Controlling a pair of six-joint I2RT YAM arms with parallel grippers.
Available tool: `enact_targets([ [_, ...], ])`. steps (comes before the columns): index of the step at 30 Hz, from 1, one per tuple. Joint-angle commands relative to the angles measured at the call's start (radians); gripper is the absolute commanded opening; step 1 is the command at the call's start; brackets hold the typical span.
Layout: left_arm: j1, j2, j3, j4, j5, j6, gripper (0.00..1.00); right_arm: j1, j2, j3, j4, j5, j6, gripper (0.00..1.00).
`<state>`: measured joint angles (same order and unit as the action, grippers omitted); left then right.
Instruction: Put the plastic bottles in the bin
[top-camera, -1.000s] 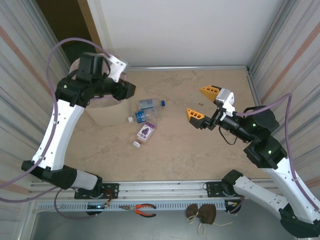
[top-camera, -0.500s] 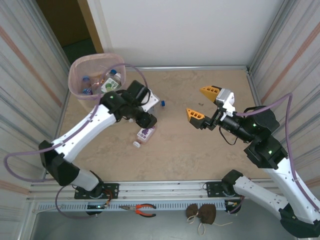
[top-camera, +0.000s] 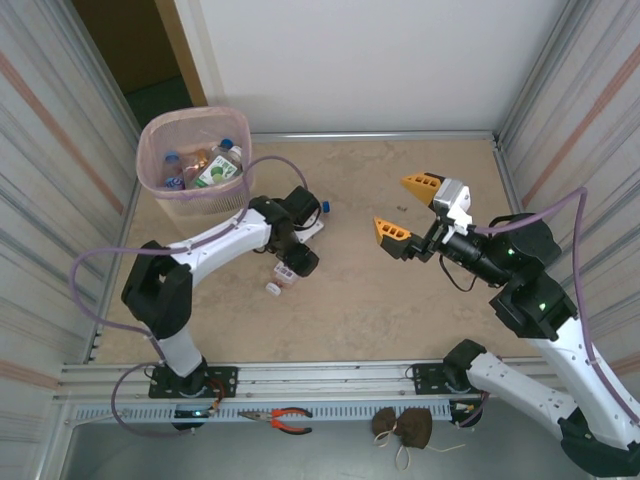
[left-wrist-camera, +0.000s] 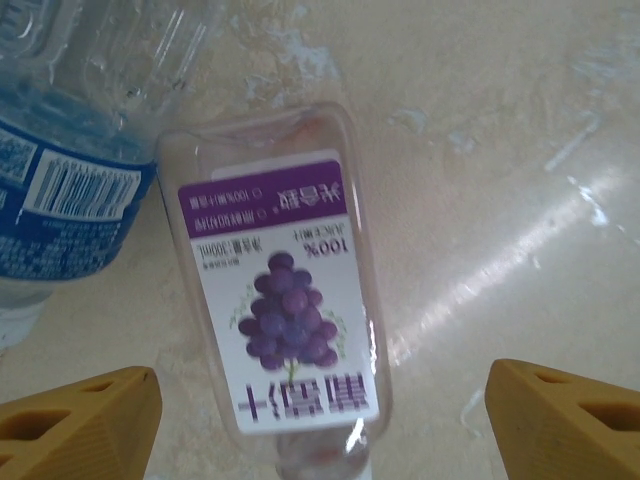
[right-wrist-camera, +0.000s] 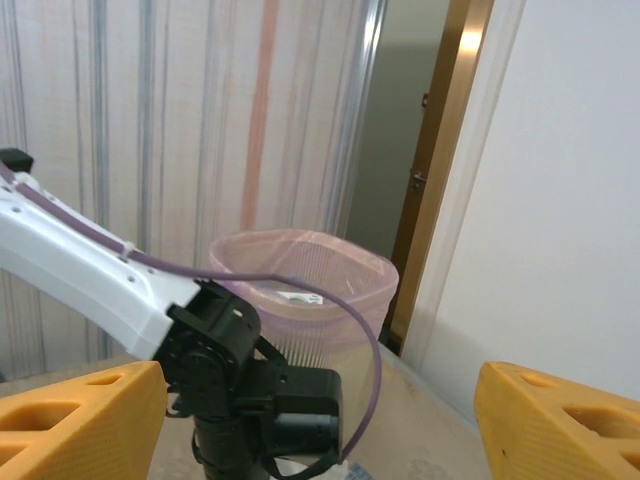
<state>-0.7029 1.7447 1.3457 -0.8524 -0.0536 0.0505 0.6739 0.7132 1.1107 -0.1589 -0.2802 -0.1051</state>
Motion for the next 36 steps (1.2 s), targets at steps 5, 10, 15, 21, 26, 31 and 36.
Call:
enact_targets([
  [5, 0.044, 0.070, -0.021, 0.102, 0.054, -0.032, 0.85, 0.001, -0.016, 0.012, 0.001, 0.021, 0.019, 0.80],
  [10, 0.061, 0.126, -0.014, 0.109, 0.054, -0.043, 0.84, 0.000, -0.020, 0.012, -0.004, 0.024, 0.018, 0.80],
  [15, 0.065, 0.164, -0.020, 0.132, 0.070, -0.043, 0.83, 0.001, -0.023, 0.012, -0.011, 0.029, 0.014, 0.80],
  [21, 0.068, 0.169, -0.025, 0.141, 0.065, -0.038, 0.75, 0.000, -0.027, 0.009, -0.012, 0.032, 0.013, 0.80],
  [26, 0.068, 0.151, -0.024, 0.126, 0.064, -0.025, 0.68, 0.000, -0.030, 0.009, -0.012, 0.032, 0.014, 0.80],
  [31, 0.068, 0.104, -0.024, 0.106, 0.070, 0.000, 0.63, 0.001, -0.032, 0.009, -0.011, 0.032, 0.014, 0.80],
  [36, 0.065, 0.003, -0.012, 0.078, 0.092, 0.060, 0.60, 0.000, -0.035, 0.010, -0.013, 0.032, 0.015, 0.80],
])
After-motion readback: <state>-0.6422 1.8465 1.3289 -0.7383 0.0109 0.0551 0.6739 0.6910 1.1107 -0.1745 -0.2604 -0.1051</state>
